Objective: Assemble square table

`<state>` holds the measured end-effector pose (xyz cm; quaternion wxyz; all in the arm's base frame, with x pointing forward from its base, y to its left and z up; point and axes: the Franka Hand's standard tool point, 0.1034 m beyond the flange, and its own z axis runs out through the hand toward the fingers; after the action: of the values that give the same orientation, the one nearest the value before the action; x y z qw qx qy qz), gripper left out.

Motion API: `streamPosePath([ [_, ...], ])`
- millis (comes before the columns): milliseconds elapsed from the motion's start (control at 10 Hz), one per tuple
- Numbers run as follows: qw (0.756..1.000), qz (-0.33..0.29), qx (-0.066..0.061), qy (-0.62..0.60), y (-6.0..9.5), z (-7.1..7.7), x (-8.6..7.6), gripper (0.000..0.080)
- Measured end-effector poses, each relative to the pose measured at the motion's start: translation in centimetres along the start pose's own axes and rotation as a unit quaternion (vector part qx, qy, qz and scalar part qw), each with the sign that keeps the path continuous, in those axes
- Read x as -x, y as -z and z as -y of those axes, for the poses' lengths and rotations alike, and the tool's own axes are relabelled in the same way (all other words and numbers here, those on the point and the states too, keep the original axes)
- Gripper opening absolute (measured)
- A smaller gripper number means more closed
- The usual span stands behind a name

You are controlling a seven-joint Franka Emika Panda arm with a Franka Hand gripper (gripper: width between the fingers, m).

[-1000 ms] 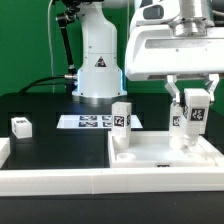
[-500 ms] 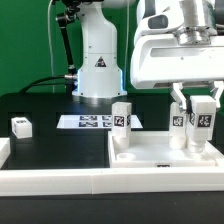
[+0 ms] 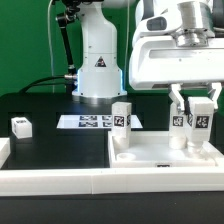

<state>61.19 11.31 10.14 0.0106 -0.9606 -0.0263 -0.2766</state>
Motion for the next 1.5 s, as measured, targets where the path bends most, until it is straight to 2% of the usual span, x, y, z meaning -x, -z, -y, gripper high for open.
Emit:
streamPosePath([
  [1000,1.000,0.011,0.002,0.008,-1.3,0.2,1.7,0.0291],
  [1500,1.000,-0.022,0.002,0.019,-1.9,0.7,2.1,0.0291],
])
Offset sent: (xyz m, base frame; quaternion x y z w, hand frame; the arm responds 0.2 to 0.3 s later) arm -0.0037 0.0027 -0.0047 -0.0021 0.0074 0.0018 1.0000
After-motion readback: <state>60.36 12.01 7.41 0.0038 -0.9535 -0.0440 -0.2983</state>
